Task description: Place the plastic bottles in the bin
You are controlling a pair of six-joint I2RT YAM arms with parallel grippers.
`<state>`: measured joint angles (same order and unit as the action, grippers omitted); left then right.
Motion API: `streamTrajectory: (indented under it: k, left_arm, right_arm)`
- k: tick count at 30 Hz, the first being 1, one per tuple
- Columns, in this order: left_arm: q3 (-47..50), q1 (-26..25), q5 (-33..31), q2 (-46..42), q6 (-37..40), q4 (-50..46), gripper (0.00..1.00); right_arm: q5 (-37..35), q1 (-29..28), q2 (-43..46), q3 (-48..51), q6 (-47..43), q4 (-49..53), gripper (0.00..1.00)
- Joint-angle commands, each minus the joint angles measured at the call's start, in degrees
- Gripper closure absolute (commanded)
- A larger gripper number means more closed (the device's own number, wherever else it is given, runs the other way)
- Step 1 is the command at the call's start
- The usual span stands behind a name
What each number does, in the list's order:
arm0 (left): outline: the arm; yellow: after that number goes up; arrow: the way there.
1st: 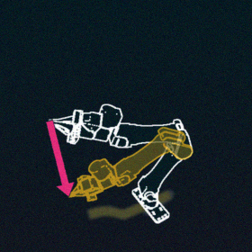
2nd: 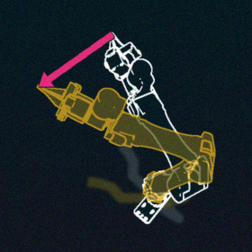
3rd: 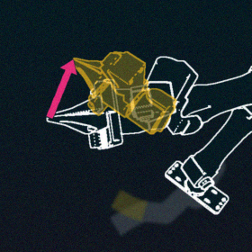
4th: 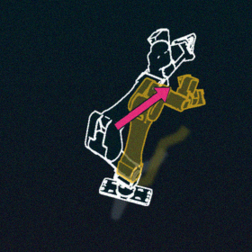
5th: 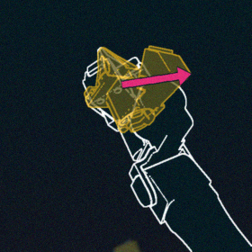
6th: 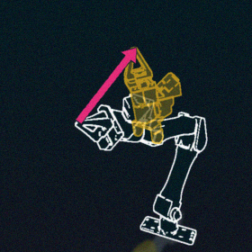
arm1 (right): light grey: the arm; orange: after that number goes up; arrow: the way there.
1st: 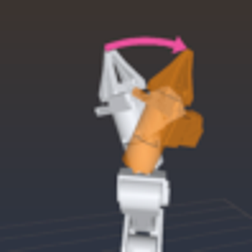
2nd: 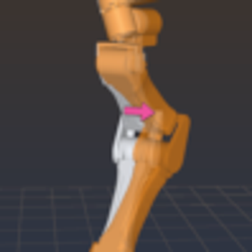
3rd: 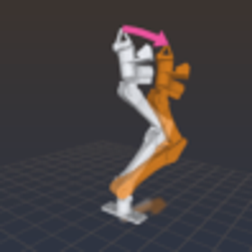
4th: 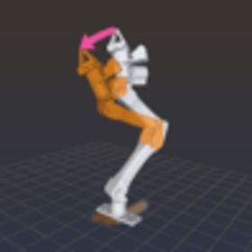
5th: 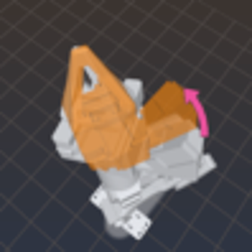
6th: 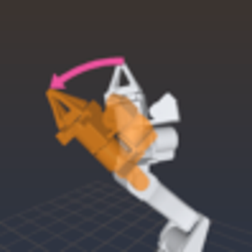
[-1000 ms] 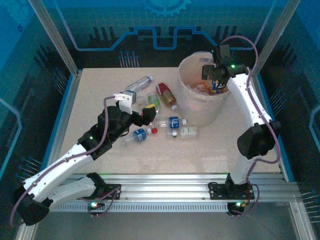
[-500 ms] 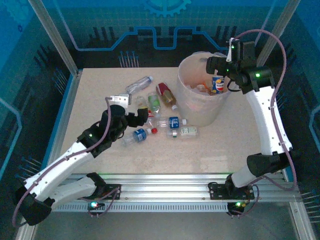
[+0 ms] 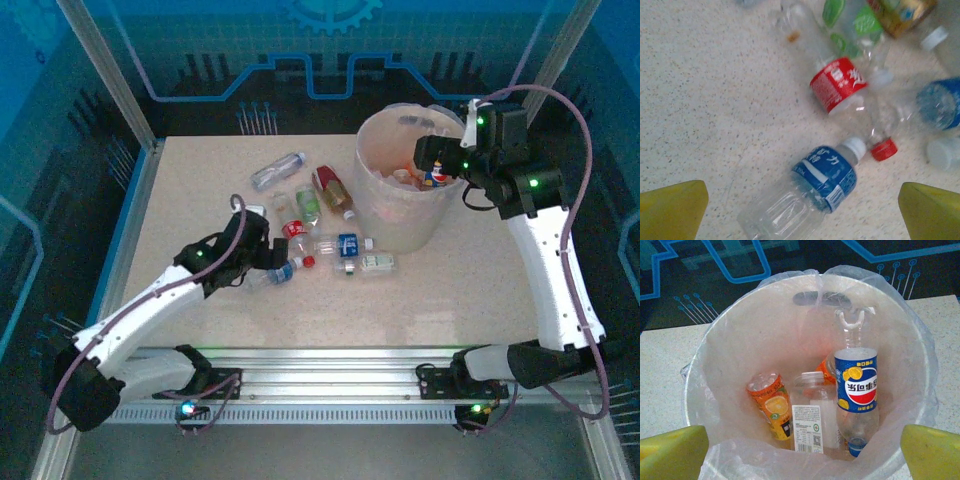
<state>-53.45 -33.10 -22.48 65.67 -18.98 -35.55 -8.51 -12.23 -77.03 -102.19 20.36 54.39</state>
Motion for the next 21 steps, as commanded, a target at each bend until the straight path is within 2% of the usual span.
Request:
streamTrajectory:
  k: [1,10,21]
  left_arm:
    - [-4.2,0.6,2.1,4.0,6.2,-6.2,0.01]
    - [-9.0,0.6,4.9,15.6,16.0,-11.2,0.01]
    - [-11.7,0.9,4.6,27.3,18.4,-12.5,0.01]
  right_arm:
    - [0.0,0.0,1.1,1.2,1.3,-0.8,0.00]
    - [-0.8,0.1,1.2,2.4,1.8,-0.4,0.00]
    - [-1.5,0.1,0.9,3.0,1.8,-0.3,0.00]
